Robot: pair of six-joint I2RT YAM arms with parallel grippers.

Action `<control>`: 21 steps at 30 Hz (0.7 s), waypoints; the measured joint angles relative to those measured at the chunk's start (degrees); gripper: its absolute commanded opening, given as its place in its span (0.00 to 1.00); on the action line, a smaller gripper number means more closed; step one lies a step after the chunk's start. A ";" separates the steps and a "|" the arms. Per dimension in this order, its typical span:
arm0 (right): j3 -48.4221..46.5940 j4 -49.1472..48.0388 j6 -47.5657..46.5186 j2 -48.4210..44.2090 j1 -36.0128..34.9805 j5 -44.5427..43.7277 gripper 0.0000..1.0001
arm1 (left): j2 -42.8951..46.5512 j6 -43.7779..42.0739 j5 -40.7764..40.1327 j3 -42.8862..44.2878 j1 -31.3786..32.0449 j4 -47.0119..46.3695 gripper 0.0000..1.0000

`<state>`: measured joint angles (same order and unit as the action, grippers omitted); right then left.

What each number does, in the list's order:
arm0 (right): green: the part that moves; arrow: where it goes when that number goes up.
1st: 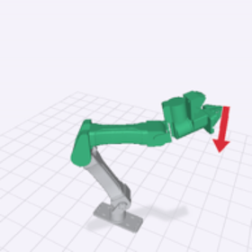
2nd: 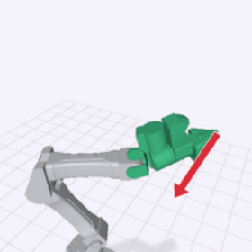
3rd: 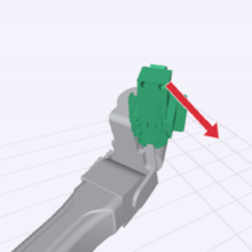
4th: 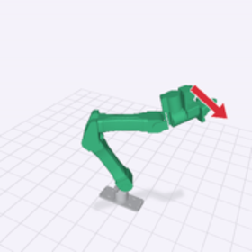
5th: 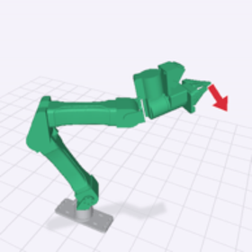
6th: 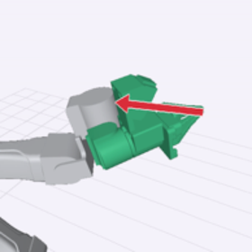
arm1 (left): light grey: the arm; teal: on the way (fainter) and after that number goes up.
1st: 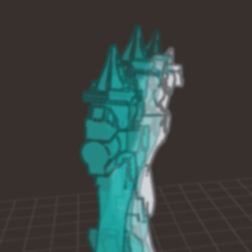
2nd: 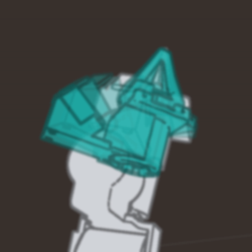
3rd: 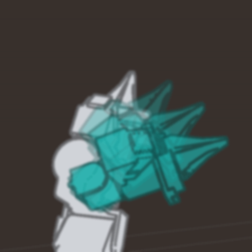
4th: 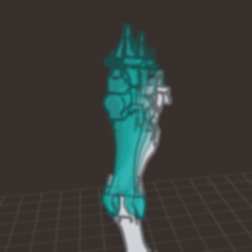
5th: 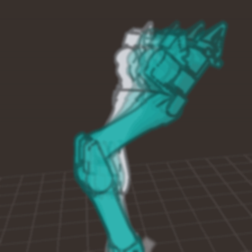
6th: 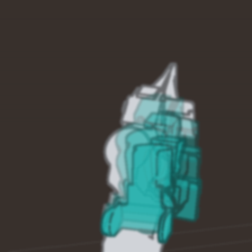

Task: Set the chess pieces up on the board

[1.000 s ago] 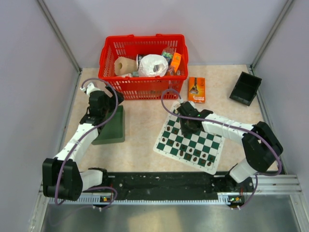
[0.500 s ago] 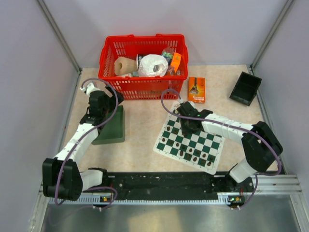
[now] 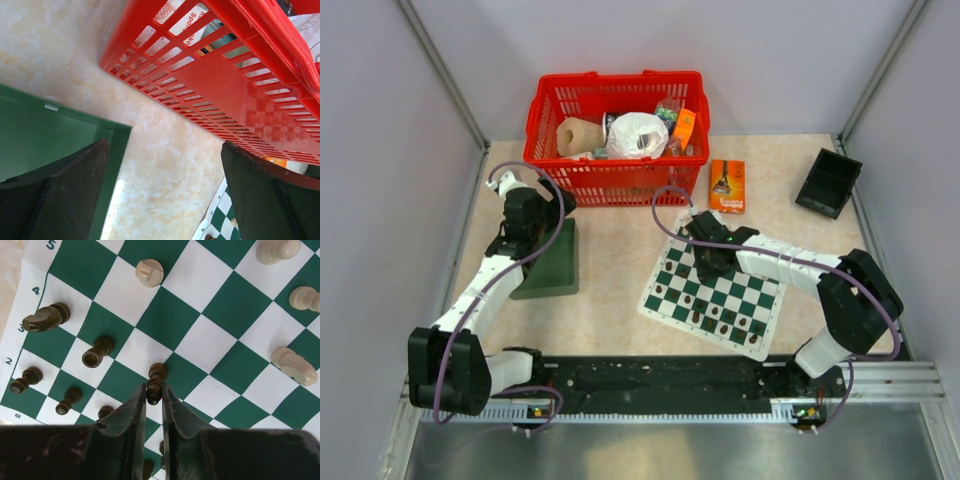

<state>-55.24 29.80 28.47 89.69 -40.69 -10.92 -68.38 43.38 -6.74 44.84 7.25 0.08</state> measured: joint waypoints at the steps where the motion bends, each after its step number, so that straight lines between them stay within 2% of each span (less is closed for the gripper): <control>1: 0.00 0.02 -0.02 0.00 0.00 0.02 0.13 | 0.00 0.00 0.02 0.00 0.00 0.00 0.99; 12: -1.14 1.62 -1.38 -0.74 -0.04 0.24 0.11 | 0.00 0.00 0.02 0.00 0.00 0.00 0.99; 18: -2.93 2.84 -1.79 -6.47 -1.79 0.50 0.11 | 0.00 0.00 0.07 0.00 0.00 0.00 0.99; 21: -3.48 2.73 -1.55 -8.98 -4.83 0.74 0.11 | 0.00 0.00 0.04 0.00 0.00 0.00 0.99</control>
<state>-58.72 32.53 26.92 80.71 -45.52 -10.17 -68.38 43.38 -6.70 44.84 7.25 0.08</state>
